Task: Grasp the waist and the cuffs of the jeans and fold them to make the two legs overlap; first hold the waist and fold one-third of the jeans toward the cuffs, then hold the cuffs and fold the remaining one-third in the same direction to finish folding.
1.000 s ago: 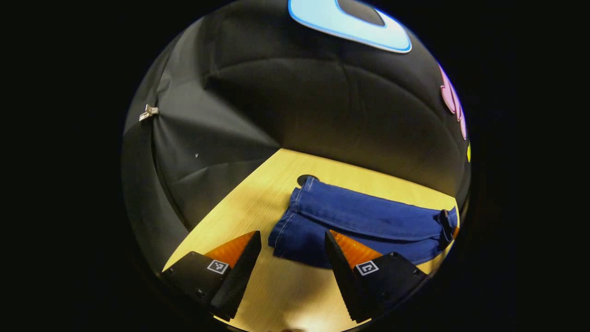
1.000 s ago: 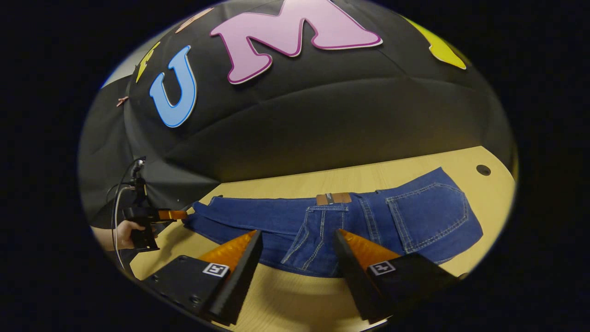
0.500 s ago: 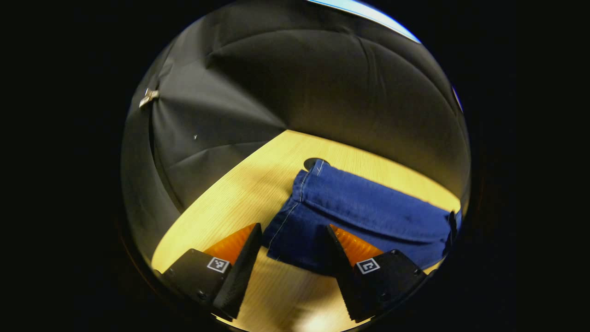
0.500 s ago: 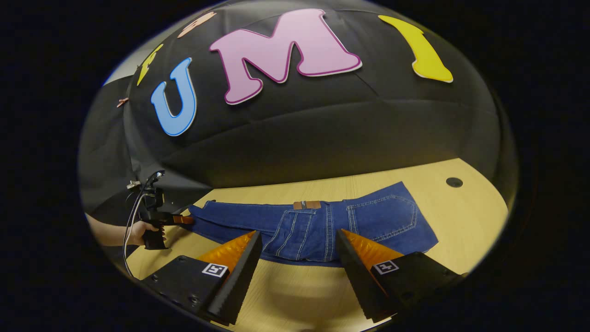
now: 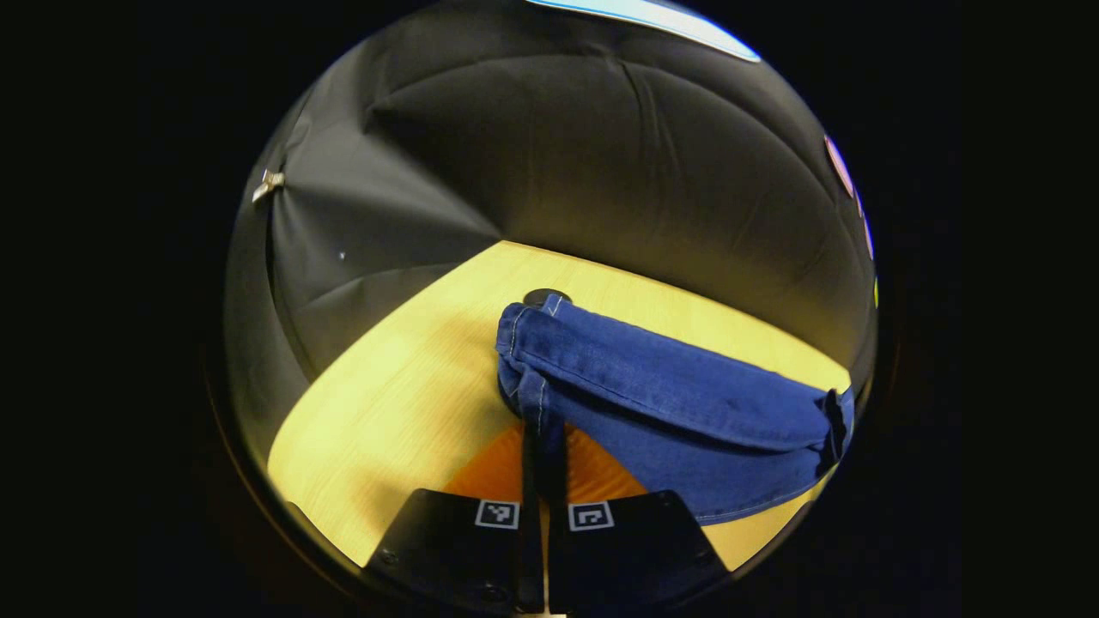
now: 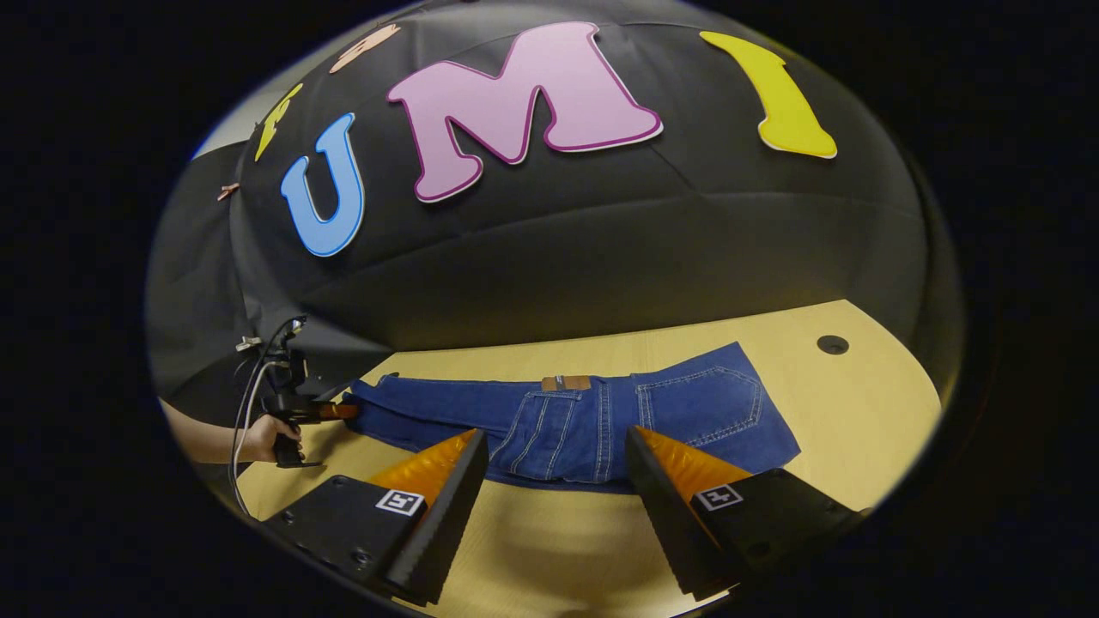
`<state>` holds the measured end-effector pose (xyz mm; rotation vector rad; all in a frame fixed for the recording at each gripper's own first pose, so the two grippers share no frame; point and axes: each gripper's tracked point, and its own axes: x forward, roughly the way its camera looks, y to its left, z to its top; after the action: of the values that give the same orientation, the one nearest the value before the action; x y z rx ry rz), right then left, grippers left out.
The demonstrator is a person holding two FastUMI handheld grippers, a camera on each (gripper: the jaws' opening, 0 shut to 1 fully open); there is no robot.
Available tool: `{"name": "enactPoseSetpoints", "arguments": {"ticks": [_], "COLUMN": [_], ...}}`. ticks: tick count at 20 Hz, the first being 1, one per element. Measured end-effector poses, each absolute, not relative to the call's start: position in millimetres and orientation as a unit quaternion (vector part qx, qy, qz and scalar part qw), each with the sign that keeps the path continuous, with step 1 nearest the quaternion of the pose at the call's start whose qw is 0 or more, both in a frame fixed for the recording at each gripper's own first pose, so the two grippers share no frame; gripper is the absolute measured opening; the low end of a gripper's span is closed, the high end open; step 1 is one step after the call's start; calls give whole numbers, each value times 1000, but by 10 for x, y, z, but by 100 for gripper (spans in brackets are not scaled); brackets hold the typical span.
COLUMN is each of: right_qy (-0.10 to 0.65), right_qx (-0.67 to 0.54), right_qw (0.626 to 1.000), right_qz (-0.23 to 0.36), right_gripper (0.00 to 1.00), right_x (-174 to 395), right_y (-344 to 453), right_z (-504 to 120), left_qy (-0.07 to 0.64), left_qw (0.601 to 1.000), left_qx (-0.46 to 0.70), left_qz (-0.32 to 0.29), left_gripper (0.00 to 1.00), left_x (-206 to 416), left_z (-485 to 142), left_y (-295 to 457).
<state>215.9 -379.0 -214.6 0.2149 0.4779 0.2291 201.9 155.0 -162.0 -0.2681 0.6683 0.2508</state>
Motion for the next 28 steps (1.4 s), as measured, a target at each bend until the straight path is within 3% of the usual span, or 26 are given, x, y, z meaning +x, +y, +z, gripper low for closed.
{"name": "enactPoseSetpoints", "arguments": {"ticks": [5, 10, 15, 23, 28], "right_qy": [232, 231, 228, 193, 201], "right_qx": [83, 80, 77, 42, 56], "right_qw": [966, 968, 970, 979, 975], "right_qz": [85, 47, 23, -38, -81], "right_gripper": [98, 98, 98, 98, 98], "right_x": [2103, 1950, 1675, 1236, 895], "right_y": [-4187, -4618, -4977, -5961, -6495], "right_z": [-2080, -1934, -1675, -1226, -1137], "left_qy": [306, 259, 225, 203, 228], "left_qw": [931, 951, 965, 977, 964], "left_qx": [-150, -139, -119, -45, -31], "left_qz": [131, 97, 65, -51, -132], "left_gripper": [2, 2, 2, 2, 2], "left_x": [2014, 2003, 1857, 2032, 2098], "left_z": [-1408, -568, 387, 1351, 1157], "left_y": [1563, 1391, 732, -1423, -2912]}}
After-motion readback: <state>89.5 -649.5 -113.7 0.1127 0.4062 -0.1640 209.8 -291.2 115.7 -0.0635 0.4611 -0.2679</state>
